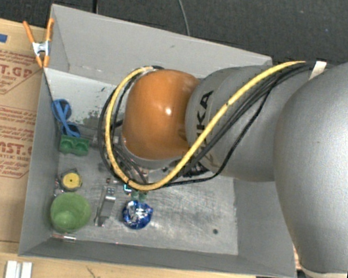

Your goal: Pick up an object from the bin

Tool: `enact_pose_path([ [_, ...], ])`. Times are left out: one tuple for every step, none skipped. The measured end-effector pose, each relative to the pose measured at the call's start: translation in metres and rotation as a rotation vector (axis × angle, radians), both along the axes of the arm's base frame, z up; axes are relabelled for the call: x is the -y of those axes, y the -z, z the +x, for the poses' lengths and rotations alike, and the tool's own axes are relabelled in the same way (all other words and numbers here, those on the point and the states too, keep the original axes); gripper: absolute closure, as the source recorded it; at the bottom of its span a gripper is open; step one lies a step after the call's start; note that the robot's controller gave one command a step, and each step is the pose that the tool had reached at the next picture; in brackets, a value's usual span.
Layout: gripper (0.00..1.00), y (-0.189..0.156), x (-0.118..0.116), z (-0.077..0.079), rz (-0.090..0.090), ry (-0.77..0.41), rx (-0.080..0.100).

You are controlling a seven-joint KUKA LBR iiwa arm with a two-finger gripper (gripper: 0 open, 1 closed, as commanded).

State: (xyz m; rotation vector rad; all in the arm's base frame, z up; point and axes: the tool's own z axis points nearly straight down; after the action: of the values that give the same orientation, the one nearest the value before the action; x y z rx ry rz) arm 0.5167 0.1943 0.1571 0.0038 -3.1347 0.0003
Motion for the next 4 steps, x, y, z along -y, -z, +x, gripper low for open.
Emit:
enact_pose_path([
  [0.0,0.078,0.12,-0.015,-0.001,-0.083,0.007],
  [1.0,0.076,0.115,-0.015,0.002,-0.089,0.007],
  [1.0,0.083,0.021,-0.023,0.004,-0.089,0.008],
  [1.0,-0.086,0.082,-0.01,0.001,-0.332,0.016],
])
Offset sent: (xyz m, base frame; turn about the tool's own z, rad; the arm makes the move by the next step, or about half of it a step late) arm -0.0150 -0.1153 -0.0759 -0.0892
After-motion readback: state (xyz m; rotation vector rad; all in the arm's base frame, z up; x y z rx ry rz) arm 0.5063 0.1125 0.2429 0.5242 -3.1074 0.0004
